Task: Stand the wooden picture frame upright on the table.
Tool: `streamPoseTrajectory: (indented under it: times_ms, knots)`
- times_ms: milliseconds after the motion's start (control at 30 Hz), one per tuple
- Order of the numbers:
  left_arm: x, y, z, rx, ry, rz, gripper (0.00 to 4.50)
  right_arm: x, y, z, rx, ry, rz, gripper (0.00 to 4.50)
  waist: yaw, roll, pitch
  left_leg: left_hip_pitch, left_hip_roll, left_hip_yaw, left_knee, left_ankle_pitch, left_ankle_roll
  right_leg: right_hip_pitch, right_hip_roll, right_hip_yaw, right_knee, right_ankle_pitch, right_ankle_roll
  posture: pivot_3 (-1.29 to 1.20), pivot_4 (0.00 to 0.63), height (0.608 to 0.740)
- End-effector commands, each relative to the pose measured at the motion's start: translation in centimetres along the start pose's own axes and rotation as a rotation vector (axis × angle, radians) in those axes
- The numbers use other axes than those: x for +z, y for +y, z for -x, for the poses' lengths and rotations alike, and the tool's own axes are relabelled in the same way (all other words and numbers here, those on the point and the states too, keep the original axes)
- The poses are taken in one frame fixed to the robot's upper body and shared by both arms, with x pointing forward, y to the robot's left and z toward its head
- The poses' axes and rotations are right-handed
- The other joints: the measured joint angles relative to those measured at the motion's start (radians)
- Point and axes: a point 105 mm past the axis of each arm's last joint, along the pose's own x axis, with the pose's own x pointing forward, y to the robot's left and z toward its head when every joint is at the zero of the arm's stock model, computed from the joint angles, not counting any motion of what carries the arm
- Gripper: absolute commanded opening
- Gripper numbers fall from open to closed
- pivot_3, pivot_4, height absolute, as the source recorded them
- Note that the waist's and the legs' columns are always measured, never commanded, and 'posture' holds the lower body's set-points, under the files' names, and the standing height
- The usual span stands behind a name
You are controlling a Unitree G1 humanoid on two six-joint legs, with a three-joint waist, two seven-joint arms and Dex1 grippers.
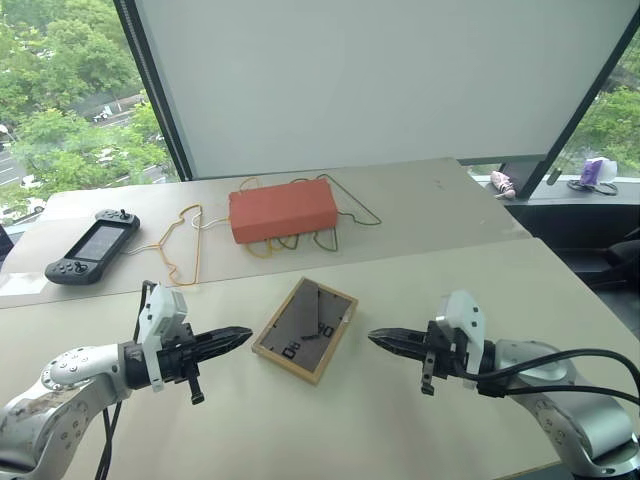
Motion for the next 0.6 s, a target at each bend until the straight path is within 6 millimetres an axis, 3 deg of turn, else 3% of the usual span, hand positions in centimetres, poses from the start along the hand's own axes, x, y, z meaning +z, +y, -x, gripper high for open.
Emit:
streamPoseTrajectory:
  times_ms: [33, 367, 400, 467, 600]
  knots:
    - [1.0, 0.0, -0.2, -0.001, -0.024, -0.053, 0.07, 0.9, 0.3, -0.1, 0.000, -0.025, 0.035, 0.00, 0.000, 0.000, 0.000, 0.000, 0.000, 0.000, 0.000, 0.000, 0.000, 0.000, 0.000, 0.000, 0.000, 0.000, 0.000, 0.00, 0.150, 0.740]
    - [0.4, 0.7, -0.3, 0.002, 0.003, -0.091, 0.07, 0.4, 0.6, -0.1, -0.027, -0.012, 0.021, 0.00, -0.001, 0.000, 0.000, 0.000, 0.000, 0.000, 0.000, 0.000, 0.000, 0.000, 0.000, 0.000, 0.000, 0.000, 0.000, 0.00, 0.150, 0.740]
    - [0.5, 0.8, -0.3, 0.002, 0.000, -0.091, 0.00, 0.4, 0.6, 0.0, -0.030, -0.013, 0.022, 0.75, -0.001, 0.000, 0.000, 0.000, 0.000, 0.000, 0.000, 0.000, 0.000, 0.000, 0.000, 0.000, 0.000, 0.000, 0.000, 0.00, 0.150, 0.740]
    - [0.5, 1.2, -0.3, 0.023, 0.000, -0.114, 0.54, 0.5, 0.6, 0.0, -0.033, -0.020, 0.021, 0.92, 0.000, 0.000, 0.000, 0.000, 0.000, 0.000, 0.000, 0.000, 0.000, 0.000, 0.000, 0.000, 0.000, 0.000, 0.000, 0.00, 0.150, 0.740]
    - [0.2, 1.6, -0.3, 0.036, 0.020, -0.138, 1.78, 0.4, 0.5, 0.1, -0.041, -0.013, 0.041, 2.31, 0.000, 0.000, 0.000, 0.000, 0.000, 0.000, 0.000, 0.000, 0.000, 0.000, 0.000, 0.000, 0.000, 0.000, 0.000, 0.00, 0.150, 0.740]
